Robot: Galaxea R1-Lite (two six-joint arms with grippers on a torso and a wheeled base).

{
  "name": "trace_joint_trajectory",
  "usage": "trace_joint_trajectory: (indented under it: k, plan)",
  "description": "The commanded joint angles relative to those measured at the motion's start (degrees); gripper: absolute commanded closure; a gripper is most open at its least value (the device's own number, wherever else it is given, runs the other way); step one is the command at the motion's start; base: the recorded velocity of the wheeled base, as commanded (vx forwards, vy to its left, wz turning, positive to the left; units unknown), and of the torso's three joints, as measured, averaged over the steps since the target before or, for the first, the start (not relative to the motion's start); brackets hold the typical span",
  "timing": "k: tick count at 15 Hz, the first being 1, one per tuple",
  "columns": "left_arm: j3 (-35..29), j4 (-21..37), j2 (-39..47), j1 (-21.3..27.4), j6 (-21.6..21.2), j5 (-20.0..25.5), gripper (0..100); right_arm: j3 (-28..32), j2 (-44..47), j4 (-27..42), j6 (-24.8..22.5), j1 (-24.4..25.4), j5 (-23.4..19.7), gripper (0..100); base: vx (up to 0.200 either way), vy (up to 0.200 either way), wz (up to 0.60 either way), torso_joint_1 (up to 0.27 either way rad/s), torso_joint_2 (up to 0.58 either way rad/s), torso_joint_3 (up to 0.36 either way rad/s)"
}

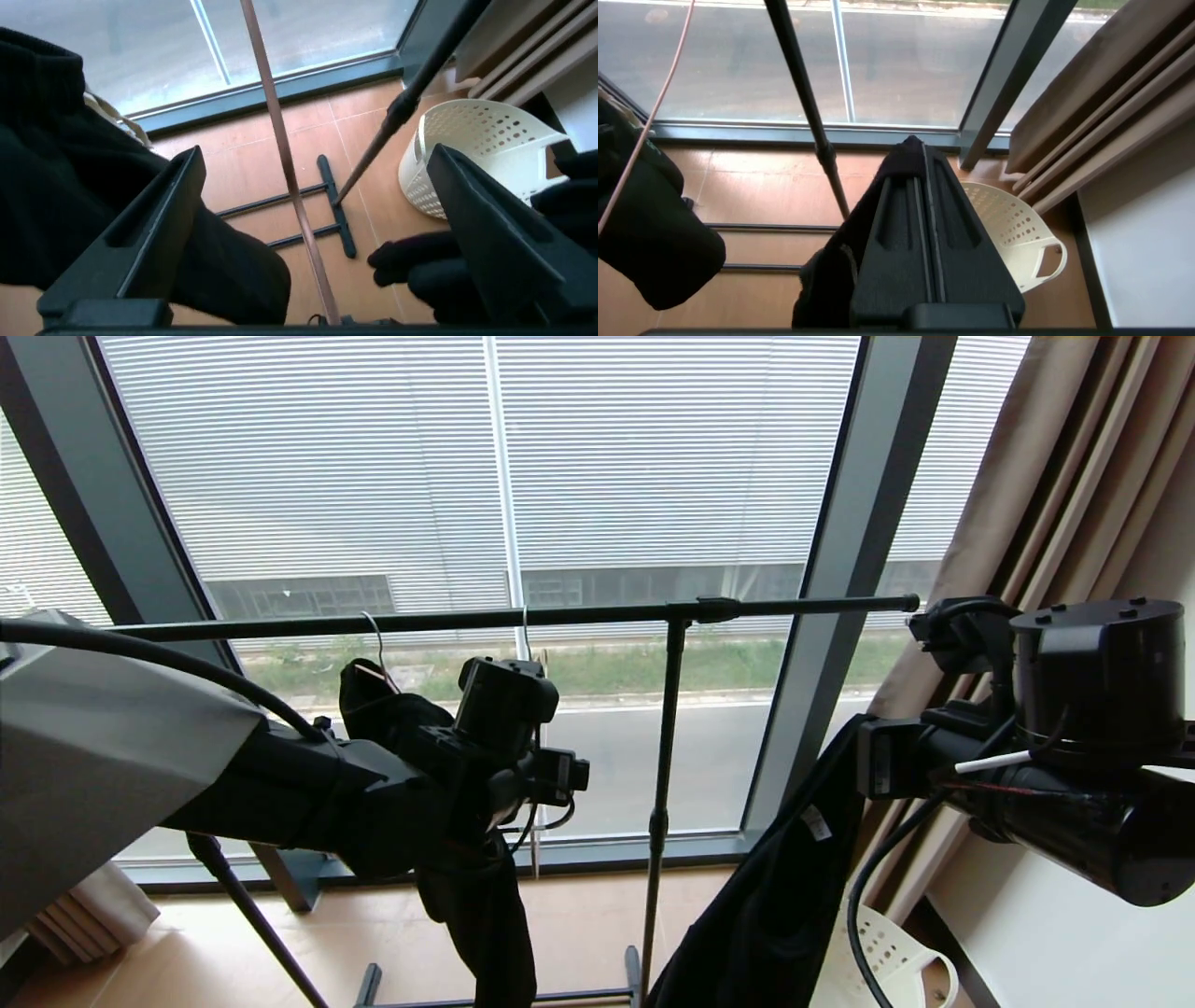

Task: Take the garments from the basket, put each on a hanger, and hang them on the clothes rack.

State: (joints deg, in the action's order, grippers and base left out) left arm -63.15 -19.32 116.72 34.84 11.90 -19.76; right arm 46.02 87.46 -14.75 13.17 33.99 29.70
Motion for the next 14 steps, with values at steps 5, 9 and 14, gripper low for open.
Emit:
trace_joint_trajectory:
  k: [5, 9, 14]
  plan:
    - [-3.39, -0.37, 4.65, -1.71, 0.06, -0.10, 100, -0.14, 0.26, -0.02, 0.02, 0.03, -0.08, 100, 0.000, 0.000, 0.00, 0.000, 0.00, 0.000]
    - [-3.39, -0.45, 4.65, -1.53, 0.06, -0.10, 100, -0.14, 0.26, -0.02, 0.11, 0.03, -0.08, 100, 0.000, 0.000, 0.00, 0.000, 0.00, 0.000]
    - [-3.83, -2.12, 4.65, -1.53, -0.03, 0.07, 100, -0.14, 0.26, -0.02, 0.02, 0.03, -0.08, 100, 0.000, 0.000, 0.00, 0.000, 0.00, 0.000]
